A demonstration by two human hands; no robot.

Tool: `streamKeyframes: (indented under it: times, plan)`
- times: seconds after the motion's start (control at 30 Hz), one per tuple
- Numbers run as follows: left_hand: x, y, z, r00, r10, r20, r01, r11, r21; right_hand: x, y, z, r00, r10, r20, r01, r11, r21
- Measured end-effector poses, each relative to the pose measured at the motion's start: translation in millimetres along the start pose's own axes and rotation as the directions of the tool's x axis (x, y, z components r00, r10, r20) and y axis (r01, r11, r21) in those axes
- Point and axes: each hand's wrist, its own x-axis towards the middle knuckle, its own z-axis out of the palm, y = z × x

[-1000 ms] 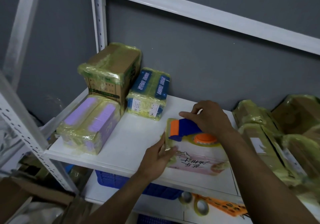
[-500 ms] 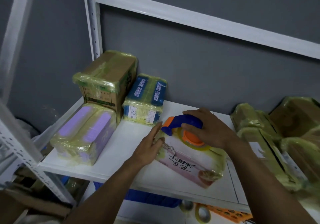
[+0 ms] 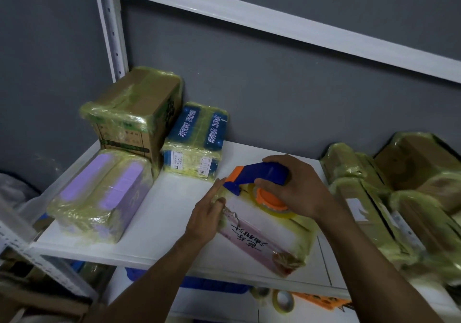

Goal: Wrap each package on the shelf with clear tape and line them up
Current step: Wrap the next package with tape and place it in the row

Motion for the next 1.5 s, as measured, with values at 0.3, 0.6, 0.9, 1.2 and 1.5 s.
streamKeyframes:
  times: [0.3, 0.6, 0.9, 1.2, 1.5]
  plan:
    - [3, 9, 2, 0.997, -0.025, 0.074, 0.027, 0.999, -0.025, -18, 8, -7, 0.998, -0.031, 0.05, 0.032, 0.999, -0.025]
    - [9, 13, -3, 0.988, -0.032, 0.152, 0.034, 0.999, -0.007, -33, 7, -22, 0.999, -0.022, -0.041, 0.022, 1.0, -0.015]
    - [7, 8, -4, 0.988, 0.004, 0.156, -0.007, 1.0, 0.017, -45, 7, -16, 0.999, 0.032, 0.007, -0.031, 0.993, -0.112]
    - [-9, 8, -66, 1.0, -0.003, 0.022, 0.002, 0.999, 0.036, -23, -27, 24, 0.997, -0.026, 0.067, 0.025, 1.0, 0.017]
    - [-15, 18, -100, 0.952, 0.301, -0.065, -0.243, 0.865, 0.439, -9, -48, 54, 0.989, -0.146, 0.024, 0.143, 0.985, 0.095]
